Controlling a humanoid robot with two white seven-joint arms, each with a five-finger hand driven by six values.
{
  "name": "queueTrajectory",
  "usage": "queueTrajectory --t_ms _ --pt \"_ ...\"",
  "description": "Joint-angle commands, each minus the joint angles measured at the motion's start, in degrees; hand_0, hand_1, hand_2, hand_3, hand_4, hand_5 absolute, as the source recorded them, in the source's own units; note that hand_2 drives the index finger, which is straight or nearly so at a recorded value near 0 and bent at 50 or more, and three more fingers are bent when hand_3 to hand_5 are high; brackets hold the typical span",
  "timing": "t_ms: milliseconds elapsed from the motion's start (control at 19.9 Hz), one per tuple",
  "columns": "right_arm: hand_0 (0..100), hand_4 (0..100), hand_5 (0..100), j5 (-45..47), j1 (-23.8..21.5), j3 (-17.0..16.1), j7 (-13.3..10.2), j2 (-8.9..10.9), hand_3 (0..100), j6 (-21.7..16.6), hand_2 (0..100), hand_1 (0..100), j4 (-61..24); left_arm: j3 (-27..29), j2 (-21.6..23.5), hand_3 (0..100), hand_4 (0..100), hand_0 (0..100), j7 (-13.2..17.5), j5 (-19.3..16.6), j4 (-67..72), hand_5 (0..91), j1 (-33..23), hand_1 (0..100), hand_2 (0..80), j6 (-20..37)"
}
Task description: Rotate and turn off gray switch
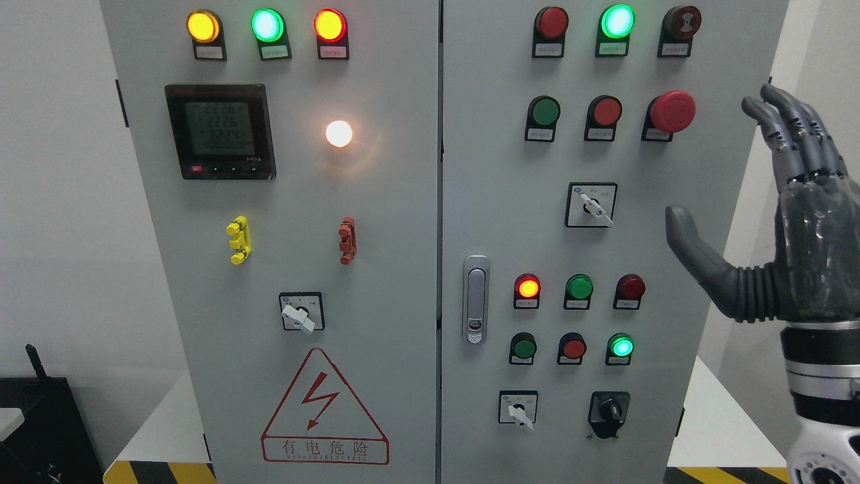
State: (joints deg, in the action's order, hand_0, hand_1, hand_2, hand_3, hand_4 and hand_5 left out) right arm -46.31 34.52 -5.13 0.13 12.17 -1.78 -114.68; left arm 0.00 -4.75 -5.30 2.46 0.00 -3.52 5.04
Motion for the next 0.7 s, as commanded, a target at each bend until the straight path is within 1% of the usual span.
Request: queueTrajectory --t_ms 0,301,652 --pt "30 0 0 -0.01 -0.07 -0.15 -0.05 0.05 3 -0.07 7 39 -0.37 -0.09 0.0 0 0 12 0.03 0.0 0.79 0.0 0.0 39 0.0 -0.03" --pt "30 0 0 -0.01 -0.07 -0.15 -0.05 0.05 4 -0.07 7 40 -0.37 -0.09 0.0 0 0 12 0.03 0.0 0.79 0.0 0.0 39 0.0 -0.03" --pt "30 0 0 -0.01 -0.07 -0.15 0.04 -0.13 10 0.02 9 40 -0.37 -0.09 0.0 0 0 12 -0.06 0.0 0.79 0.0 0.0 39 0.0 -0.03"
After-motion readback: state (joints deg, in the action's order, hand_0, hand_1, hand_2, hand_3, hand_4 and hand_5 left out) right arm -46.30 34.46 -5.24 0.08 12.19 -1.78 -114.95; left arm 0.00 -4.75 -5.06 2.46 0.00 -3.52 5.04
